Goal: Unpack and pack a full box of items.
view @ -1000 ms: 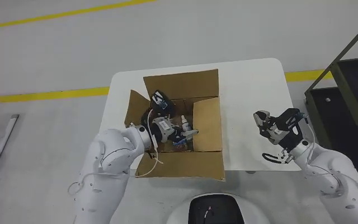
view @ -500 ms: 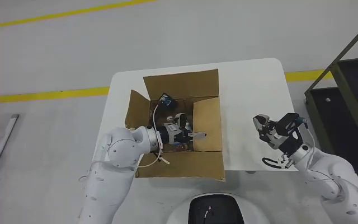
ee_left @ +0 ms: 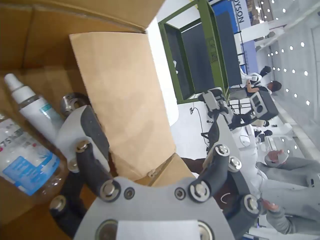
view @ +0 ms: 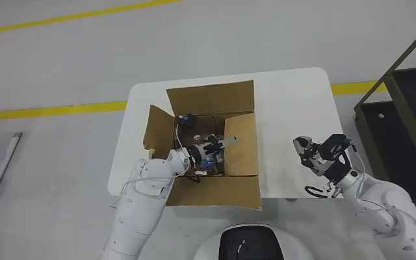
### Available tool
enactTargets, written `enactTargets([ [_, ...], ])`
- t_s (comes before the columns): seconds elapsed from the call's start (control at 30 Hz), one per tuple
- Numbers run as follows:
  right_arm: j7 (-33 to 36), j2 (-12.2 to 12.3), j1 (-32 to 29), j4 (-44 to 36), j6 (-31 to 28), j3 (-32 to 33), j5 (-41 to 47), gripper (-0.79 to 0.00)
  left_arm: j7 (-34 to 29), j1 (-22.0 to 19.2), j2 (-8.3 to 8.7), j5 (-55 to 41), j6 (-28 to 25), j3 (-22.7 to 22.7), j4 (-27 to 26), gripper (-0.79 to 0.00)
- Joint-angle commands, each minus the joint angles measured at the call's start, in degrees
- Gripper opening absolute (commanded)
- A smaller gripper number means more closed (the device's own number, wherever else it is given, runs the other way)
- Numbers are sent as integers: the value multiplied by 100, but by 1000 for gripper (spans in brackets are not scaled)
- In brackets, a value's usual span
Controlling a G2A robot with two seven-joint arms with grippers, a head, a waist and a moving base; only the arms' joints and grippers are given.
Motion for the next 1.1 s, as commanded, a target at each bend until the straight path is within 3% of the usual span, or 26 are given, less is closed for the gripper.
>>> enactTargets([
  [0.0, 13, 1, -9, 14, -19, 10, -2, -785, 8, -27, -9, 20, 155, 40, 190, 0],
  [0.47, 66, -15, 51, 95, -83, -154, -61, -785, -269, -174, -138, -868, 288, 359, 822, 0],
  [0.77, 148, -29, 120, 126, -13, -216, 11, -785, -278, -234, -185, -1311, -31, 384, 707, 0],
  [0.8, 156, -34, 126, 144, 5, -213, 120, -733, -287, -240, -185, -1295, -110, 391, 679, 0],
  [0.83, 180, -37, 137, 169, 40, -192, 226, -523, -312, -232, -192, -1390, -164, 399, 648, 0],
  [0.87, 215, -39, 150, 183, 69, -172, 333, -446, -338, -235, -197, -1462, -230, 405, 620, 0],
  [1.07, 552, -52, 236, 310, 181, 19, 1434, -434, -415, -377, -251, -1797, -447, 506, 371, 0],
])
